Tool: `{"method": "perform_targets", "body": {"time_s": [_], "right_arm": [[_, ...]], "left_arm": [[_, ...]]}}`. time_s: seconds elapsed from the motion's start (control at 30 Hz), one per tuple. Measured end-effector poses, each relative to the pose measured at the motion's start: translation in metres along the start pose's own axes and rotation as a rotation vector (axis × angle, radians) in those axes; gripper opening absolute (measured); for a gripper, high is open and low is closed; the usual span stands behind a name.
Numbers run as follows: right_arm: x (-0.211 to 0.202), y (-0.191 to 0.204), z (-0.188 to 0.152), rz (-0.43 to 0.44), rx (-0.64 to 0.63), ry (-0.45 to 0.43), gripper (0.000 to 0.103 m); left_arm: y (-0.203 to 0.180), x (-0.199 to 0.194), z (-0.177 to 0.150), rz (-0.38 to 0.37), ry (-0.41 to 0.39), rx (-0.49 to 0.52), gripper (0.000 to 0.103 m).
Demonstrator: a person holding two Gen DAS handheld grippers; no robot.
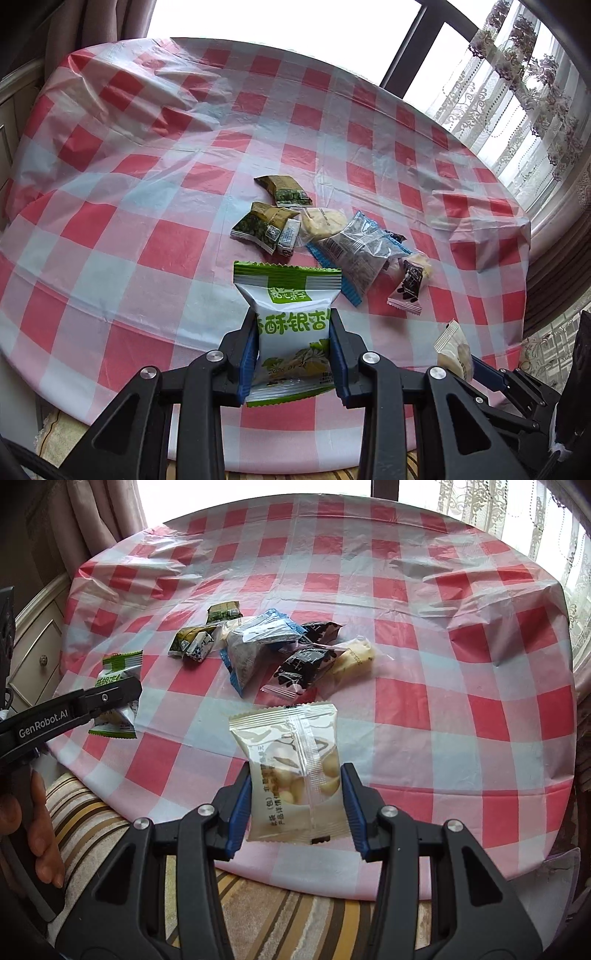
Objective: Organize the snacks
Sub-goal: 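Carry the green bag and cookie packet over the white box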
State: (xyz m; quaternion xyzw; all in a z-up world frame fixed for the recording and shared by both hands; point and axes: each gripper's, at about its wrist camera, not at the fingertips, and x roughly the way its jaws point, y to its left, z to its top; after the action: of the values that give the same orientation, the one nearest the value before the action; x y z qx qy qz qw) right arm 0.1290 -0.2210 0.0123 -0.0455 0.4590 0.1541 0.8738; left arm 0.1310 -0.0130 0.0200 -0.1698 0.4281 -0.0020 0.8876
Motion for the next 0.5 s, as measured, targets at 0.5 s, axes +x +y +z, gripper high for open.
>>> {"method": "perform_targets", "body": {"time_s": [0.5], "right_arm": [[-0.049, -0.078, -0.044, -0.110, 0.147, -0.035, 0.050]], "left_arm": [[-0.090, -0.014, -0.030, -0.130, 0.053, 0.169, 0.035]]}}
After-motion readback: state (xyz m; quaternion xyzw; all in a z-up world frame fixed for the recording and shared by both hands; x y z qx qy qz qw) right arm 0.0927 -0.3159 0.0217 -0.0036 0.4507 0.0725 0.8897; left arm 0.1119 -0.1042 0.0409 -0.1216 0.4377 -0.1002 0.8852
